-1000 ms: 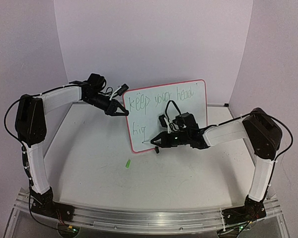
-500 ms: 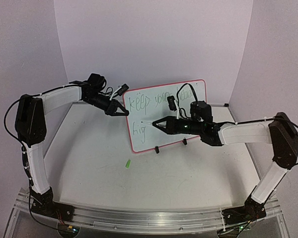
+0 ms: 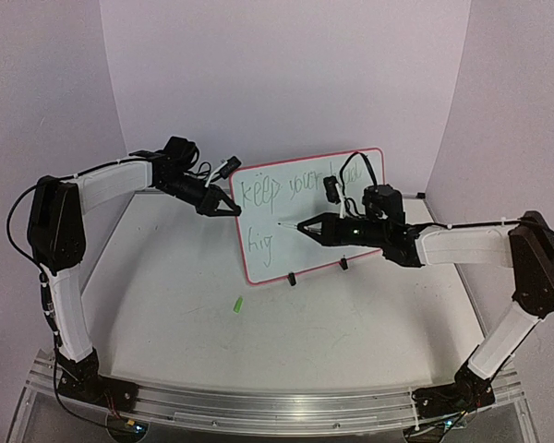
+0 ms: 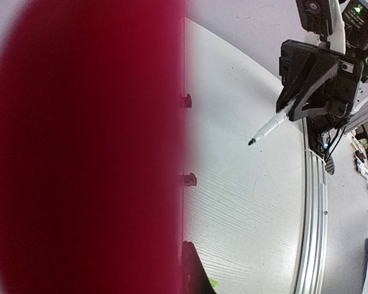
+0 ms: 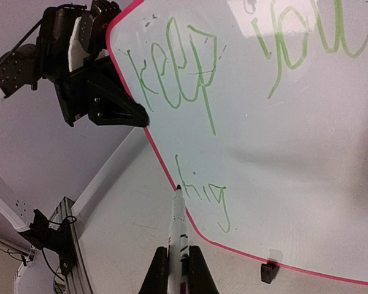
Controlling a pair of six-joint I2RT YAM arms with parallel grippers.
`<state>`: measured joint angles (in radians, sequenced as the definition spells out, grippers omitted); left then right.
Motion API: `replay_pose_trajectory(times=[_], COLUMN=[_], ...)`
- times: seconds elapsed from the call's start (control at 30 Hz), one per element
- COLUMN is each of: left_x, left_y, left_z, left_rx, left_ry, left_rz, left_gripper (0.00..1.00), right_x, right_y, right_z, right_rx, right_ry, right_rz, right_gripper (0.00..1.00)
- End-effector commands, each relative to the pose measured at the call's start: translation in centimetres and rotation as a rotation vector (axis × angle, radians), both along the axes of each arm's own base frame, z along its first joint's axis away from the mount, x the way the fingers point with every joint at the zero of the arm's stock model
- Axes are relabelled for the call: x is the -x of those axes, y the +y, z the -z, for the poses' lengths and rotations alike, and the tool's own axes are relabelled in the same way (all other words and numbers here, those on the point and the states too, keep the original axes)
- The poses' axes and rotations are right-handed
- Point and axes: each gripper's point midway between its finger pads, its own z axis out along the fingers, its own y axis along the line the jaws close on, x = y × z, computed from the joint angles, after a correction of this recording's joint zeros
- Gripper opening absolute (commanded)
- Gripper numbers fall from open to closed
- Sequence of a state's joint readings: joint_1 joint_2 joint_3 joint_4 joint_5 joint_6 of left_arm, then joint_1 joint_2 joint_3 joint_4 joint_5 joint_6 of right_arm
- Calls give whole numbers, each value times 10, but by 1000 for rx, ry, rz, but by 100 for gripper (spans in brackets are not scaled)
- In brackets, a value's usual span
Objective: Write a sentence on the whiteboard
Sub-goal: Write a sentence at the corner of the board.
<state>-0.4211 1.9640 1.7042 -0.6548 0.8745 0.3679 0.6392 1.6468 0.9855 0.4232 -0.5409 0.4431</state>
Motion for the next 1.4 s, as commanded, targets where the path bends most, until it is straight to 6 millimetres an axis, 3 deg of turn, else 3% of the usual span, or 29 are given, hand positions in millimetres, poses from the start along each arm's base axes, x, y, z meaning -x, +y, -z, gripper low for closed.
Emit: replay_pose_trajectory(times=[0.0, 0.5, 0.93, 1.37], left_x=[10, 10, 11, 11], left_y=[-4, -4, -4, -4], left_z=[5, 7, 6, 6], left_rx=[-34, -40, -42, -43], left_ry=[-21, -21, -26, -27], left_rz=[20, 22, 20, 20], left_gripper=[0, 0, 0, 0], right_x=[-10, -36, -52, -31], right_y=[4, 15, 12, 8], right_z=[0, 15, 19, 74], right_rx=[19, 89, 103, 154], right_ry=[-29, -29, -29, 90], right_rz=[-10, 16, 87, 35], right_gripper=[0, 0, 0, 0])
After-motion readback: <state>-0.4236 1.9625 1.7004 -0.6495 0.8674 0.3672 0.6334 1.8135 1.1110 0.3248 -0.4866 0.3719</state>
